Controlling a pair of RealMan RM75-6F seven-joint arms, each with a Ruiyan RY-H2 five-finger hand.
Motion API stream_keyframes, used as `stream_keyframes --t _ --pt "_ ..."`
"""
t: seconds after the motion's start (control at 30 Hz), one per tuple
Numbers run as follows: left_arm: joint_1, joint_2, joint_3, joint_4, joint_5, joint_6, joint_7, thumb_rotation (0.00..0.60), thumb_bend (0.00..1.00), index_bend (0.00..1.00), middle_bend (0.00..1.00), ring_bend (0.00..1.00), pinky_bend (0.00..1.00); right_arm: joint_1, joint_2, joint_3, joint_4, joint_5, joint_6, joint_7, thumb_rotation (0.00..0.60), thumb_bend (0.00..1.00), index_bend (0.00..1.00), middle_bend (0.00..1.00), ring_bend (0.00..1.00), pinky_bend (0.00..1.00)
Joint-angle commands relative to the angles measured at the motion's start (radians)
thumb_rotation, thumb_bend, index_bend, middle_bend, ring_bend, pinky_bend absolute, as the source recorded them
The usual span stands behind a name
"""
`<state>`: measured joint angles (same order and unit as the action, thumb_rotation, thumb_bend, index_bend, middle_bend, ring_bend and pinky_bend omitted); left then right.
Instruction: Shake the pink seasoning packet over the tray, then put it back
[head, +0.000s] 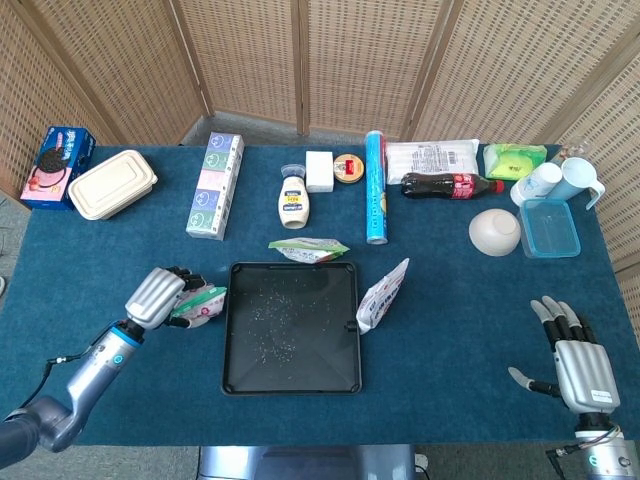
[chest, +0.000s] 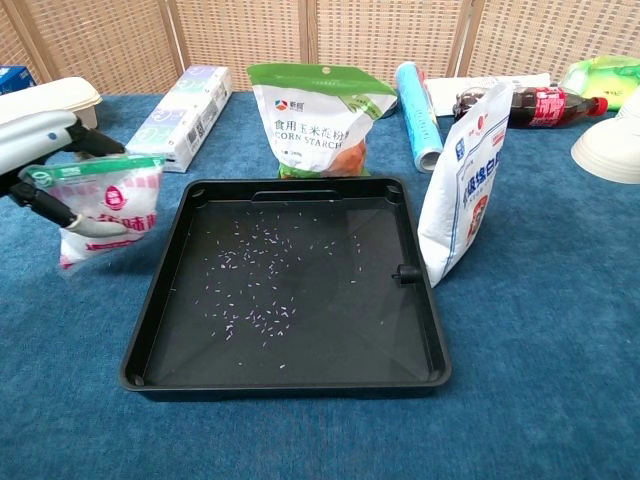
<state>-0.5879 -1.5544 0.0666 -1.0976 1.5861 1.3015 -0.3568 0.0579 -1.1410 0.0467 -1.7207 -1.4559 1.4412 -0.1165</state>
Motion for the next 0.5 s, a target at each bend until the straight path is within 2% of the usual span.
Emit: stream_keyframes --t 0.03,0.1,0.17,0.23,0.37,0.5 --pt "-0.01 -0.007 -0.009 0.001 -0.009 -0.035 0.018 0.6 0.44 0.67 0.36 0.31 0.39 0.0 0.0 0.0 -0.001 0.002 -0.001 -0.003 0.463 0.0 0.0 0.0 0.05 0.09" --pt "-0.016 0.002 -0.008 -0.017 -0.023 -0.077 0.022 0.6 0.41 0.5 0.25 0.21 0.34 0.0 0.0 0.0 -0.002 0.002 0.0 -0.005 0.463 0.0 0.0 0.0 0.05 0.09" --pt "-0.022 0.018 -0.007 -0.044 -0.034 -0.113 0.014 0.6 0.33 0.28 0.14 0.13 0.29 -0.001 0.001 0.0 -0.003 0.002 0.001 -0.006 0.464 0.0 0.0 0.0 0.05 0.09" --pt "-0.024 0.034 -0.006 -0.063 -0.038 -0.132 0.014 0.6 0.27 0.17 0.09 0.1 0.28 -0.001 0.002 0.0 -0.004 0.002 0.002 -0.005 0.463 0.0 0.0 0.0 0.05 0.09" --pt "-0.01 0.041 -0.012 -0.072 -0.031 -0.108 0.013 0.6 0.17 0.09 0.04 0.07 0.27 -0.002 0.004 0.0 -0.006 0.001 0.004 -0.004 0.462 0.0 0.0 0.0 0.05 0.09" --pt "0.002 0.04 -0.021 -0.063 -0.016 -0.073 0.012 0.6 0.1 0.06 0.02 0.06 0.26 -0.002 0.004 -0.004 -0.008 -0.003 0.003 -0.006 0.462 0.0 0.0 0.0 0.05 0.09"
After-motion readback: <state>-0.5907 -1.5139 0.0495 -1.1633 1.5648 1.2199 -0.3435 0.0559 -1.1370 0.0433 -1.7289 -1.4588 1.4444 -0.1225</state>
